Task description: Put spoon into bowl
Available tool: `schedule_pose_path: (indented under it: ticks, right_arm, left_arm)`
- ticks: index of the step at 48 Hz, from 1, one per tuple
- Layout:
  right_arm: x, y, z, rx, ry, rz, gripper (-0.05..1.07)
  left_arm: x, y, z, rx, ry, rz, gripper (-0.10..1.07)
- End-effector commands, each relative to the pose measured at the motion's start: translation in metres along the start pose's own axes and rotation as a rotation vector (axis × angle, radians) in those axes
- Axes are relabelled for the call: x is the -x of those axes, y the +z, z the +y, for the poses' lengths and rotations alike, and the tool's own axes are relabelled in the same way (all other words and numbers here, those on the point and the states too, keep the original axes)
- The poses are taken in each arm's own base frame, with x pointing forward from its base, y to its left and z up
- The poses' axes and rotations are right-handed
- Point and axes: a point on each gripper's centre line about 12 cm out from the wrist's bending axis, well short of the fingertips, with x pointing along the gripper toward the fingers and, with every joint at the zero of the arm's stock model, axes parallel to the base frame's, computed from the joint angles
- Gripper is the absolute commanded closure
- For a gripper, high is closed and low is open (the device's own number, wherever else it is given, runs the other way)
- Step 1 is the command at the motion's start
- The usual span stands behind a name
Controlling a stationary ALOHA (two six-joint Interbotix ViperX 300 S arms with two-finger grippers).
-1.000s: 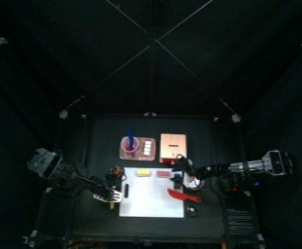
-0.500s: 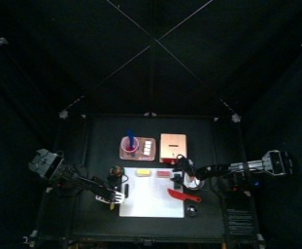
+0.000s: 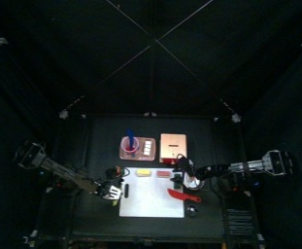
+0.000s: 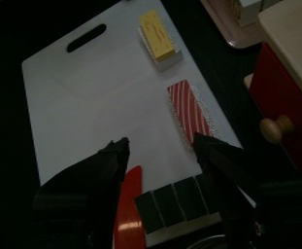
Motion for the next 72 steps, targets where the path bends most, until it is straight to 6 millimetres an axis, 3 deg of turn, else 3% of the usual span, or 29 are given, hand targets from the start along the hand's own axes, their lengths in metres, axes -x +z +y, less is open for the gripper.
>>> schedule_pose_path:
  ticks: [1, 8, 19, 28, 37, 55, 72]
  right_arm:
    - [0.004, 0.012, 0.008, -0.013, 0.029, -0.036, 0.14]
    - [0.007, 0.016, 0.010, -0.040, 0.040, -0.054, 0.14]
    - [0.010, 0.019, 0.013, -0.080, 0.050, -0.063, 0.14]
    - [0.011, 0.025, 0.015, -0.169, 0.061, -0.075, 0.14]
    - [0.018, 0.031, 0.019, -0.239, 0.088, -0.102, 0.13]
    - [0.037, 0.059, 0.028, -0.245, 0.188, -0.214, 0.13]
    - [0.025, 0.080, 0.022, -0.187, 0.193, -0.246, 0.13]
  left_arm:
    - [0.008, 0.022, -0.007, -0.070, -0.099, -0.089, 0.37]
    - [0.008, 0.050, -0.028, -0.199, -0.330, -0.190, 0.37]
    - [-0.003, 0.076, -0.052, -0.423, -0.599, -0.223, 0.37]
    - [-0.026, 0.098, -0.054, -0.484, -0.611, -0.219, 0.37]
    - [-0.034, 0.119, -0.063, -0.593, -0.581, -0.284, 0.37]
    - [-0.024, 0.140, -0.079, -0.704, -0.752, -0.376, 0.37]
    - [-0.019, 0.160, -0.107, -0.829, -0.928, -0.632, 0.37]
